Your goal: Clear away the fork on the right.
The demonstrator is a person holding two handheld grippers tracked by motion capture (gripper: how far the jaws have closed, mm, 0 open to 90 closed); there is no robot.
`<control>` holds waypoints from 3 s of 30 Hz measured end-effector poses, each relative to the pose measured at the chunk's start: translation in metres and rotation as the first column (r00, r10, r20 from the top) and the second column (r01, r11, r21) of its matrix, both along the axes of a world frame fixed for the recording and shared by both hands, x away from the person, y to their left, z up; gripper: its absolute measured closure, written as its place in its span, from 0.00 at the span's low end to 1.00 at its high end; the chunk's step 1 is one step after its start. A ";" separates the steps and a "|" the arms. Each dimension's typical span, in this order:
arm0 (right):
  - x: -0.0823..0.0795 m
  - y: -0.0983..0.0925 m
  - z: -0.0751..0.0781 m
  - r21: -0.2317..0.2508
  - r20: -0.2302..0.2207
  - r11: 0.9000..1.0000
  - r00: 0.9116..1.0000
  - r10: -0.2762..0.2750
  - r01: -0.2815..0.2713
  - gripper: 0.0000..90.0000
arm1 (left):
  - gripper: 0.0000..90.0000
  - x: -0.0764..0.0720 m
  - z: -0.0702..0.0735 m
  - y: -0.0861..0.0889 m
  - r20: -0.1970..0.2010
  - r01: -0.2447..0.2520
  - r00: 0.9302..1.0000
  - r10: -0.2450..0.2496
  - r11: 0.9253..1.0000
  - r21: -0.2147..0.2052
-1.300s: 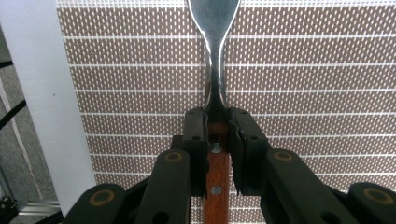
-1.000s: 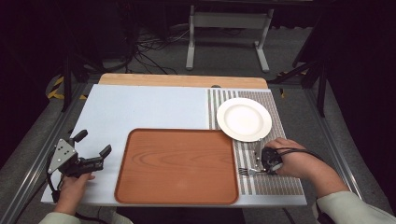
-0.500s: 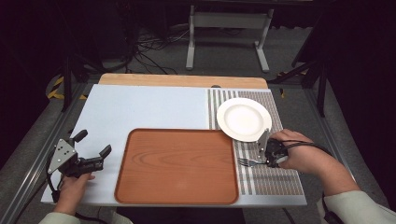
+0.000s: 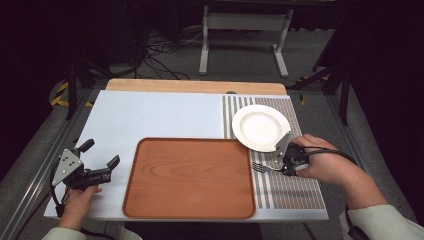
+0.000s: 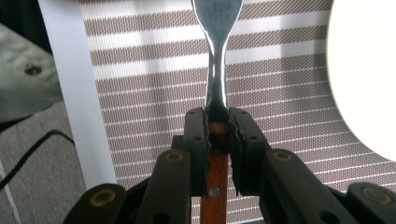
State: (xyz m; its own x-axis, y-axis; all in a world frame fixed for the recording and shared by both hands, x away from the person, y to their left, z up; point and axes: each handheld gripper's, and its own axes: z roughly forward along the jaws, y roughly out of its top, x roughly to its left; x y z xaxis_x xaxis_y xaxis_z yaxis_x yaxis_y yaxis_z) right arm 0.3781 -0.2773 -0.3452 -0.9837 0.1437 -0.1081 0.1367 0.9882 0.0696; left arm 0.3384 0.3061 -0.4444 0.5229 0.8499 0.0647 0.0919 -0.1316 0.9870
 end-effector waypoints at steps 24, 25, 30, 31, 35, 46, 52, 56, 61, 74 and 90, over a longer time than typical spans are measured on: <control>0.000 0.036 0.020 0.278 0.007 0.928 0.966 -0.259 0.246 0.87 | 0.00 0.000 0.000 0.001 0.000 -0.002 1.000 0.002 1.000 -0.005; 0.001 0.038 0.020 0.286 0.001 0.924 0.965 -0.264 0.253 0.87 | 0.00 0.000 0.000 0.001 -0.001 -0.002 1.000 0.002 1.000 -0.002; 0.001 0.048 0.020 0.356 -0.073 0.860 0.929 -0.364 0.365 0.87 | 0.00 0.000 0.000 0.000 0.002 -0.001 1.000 0.001 1.000 -0.006; 0.001 0.050 0.020 0.354 -0.074 0.856 0.924 -0.375 0.376 0.87 | 0.00 0.000 0.000 0.001 0.001 -0.001 1.000 0.001 1.000 -0.004; -0.001 0.060 0.019 0.364 -0.068 0.840 0.911 -0.406 0.402 0.87 | 0.00 0.000 0.000 0.001 0.001 0.000 1.000 0.000 1.000 -0.003; -0.002 0.080 0.015 0.387 -0.100 0.780 0.863 -0.495 0.492 0.87 | 0.00 0.000 0.000 0.001 0.002 0.000 1.000 0.000 1.000 -0.001; -0.001 0.085 0.013 0.390 -0.120 0.753 0.839 -0.530 0.531 0.87 | 0.00 0.000 0.000 0.001 0.003 0.001 1.000 -0.001 1.000 0.000; 0.000 0.090 0.010 0.386 -0.142 0.729 0.817 -0.559 0.565 0.87 | 0.00 0.000 0.000 0.001 0.002 0.002 1.000 -0.002 1.000 -0.001; 0.001 0.097 0.005 0.377 -0.190 0.714 0.804 -0.563 0.590 0.87 | 0.00 0.000 0.000 0.001 0.001 0.002 1.000 -0.002 1.000 0.000; 0.006 0.113 -0.008 0.335 -0.255 0.674 0.752 -0.608 0.658 0.87 | 0.00 0.000 0.000 0.001 0.002 0.004 1.000 -0.004 1.000 0.000; 0.013 0.121 -0.030 0.267 -0.285 0.648 0.701 -0.654 0.714 0.87 | 0.00 0.000 0.000 0.001 0.002 0.006 1.000 -0.006 1.000 0.003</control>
